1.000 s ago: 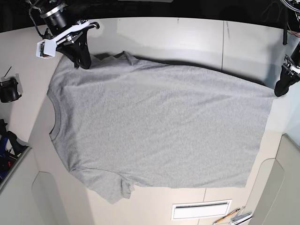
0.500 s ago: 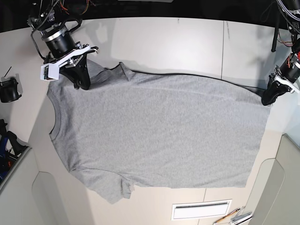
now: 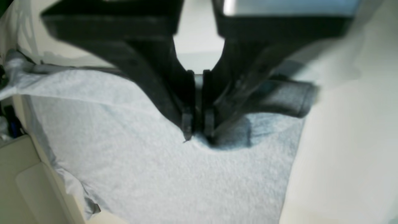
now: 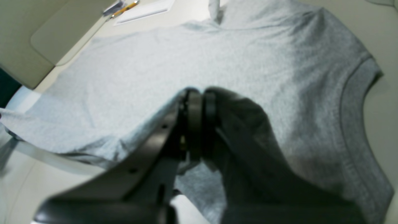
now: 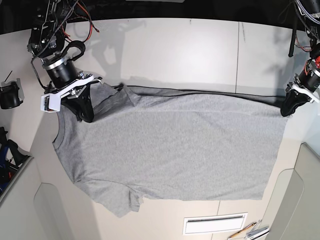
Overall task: Fold the T-shirt properly
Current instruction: 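Release the right gripper and regrasp the shirt near the collar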
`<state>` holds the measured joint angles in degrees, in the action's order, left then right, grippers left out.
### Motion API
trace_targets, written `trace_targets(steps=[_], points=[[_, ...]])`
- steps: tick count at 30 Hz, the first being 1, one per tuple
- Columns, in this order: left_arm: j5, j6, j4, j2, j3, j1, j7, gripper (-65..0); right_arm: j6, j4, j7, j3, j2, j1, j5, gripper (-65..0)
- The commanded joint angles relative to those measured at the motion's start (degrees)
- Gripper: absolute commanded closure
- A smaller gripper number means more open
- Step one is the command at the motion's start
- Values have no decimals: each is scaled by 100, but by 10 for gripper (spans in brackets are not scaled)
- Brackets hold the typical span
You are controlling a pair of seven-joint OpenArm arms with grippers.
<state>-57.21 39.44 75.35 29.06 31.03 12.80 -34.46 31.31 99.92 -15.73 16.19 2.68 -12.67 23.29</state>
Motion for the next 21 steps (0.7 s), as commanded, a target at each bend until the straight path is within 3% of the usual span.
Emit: trace_targets(steps=[1, 11, 15, 21], points=[[-68, 56, 66, 109, 37, -42, 142, 0, 42, 76, 155, 20, 13, 55, 90, 0], [4, 56, 66, 96, -118, -44, 402, 0, 39, 11, 157, 20, 13, 330, -63, 0], [378, -94, 66, 96, -374, -127, 772, 0, 42, -256, 157, 20, 13, 535, -63, 0], [584, -114, 66, 96, -671, -363, 820, -8, 42, -684, 157, 20, 13, 848, -66, 0]])
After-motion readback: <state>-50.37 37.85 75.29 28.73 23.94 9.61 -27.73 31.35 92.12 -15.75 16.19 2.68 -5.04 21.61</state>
